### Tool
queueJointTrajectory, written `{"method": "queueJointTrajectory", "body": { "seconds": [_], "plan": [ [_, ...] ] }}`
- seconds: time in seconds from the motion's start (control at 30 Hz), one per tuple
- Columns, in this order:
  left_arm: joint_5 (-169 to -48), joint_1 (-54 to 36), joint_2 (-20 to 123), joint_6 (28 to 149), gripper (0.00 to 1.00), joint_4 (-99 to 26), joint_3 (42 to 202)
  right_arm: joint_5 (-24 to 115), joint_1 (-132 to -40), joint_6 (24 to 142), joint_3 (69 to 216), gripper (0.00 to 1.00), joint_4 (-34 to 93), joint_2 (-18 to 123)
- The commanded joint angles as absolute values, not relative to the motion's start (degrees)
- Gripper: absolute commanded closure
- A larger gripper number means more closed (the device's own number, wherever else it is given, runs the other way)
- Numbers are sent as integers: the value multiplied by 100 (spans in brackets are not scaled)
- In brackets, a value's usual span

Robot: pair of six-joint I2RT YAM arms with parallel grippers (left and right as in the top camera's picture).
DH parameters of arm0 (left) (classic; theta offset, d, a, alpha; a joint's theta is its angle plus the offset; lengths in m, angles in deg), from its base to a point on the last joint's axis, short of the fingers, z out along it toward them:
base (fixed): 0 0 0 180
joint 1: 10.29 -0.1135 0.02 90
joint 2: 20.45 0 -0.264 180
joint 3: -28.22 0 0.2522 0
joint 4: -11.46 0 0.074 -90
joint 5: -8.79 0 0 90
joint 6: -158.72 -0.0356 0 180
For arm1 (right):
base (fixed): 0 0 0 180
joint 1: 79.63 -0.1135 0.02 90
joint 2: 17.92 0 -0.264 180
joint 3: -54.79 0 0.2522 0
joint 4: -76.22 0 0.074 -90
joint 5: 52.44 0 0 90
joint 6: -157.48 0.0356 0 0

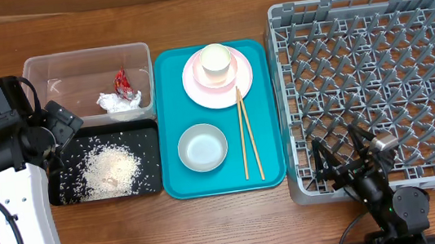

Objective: Sort waste into correct bins and load items into the dishwasher
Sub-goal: 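Move the right gripper over the teal tray down to the chopsticks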

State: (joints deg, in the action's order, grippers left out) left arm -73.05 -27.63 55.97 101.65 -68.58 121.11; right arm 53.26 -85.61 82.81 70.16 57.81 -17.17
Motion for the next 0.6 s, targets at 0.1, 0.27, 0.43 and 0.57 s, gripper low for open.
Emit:
{"method": "queueJointTrajectory", "body": {
  "seconds": [0.1, 0.27, 0.43, 0.57],
  "plan": [
    [-7353, -2778, 5636, 10235, 0, -6872, 12197, 5529, -8539, 8703, 8168, 0, 5104, -1638],
    [-7353, -2778, 5638, 10235, 0, -6872, 12197, 5433, -8539, 8681, 9457, 0, 3830, -858],
    [-7353, -2778, 5636, 10233, 0, -6872, 12197, 5438, -8539, 8679, 11158, 0, 2160, 576],
    [-7353, -2778, 5636, 10233, 0, -6872, 12197, 5438, -8539, 8504, 12522, 0, 730, 1791]
  ]
}}
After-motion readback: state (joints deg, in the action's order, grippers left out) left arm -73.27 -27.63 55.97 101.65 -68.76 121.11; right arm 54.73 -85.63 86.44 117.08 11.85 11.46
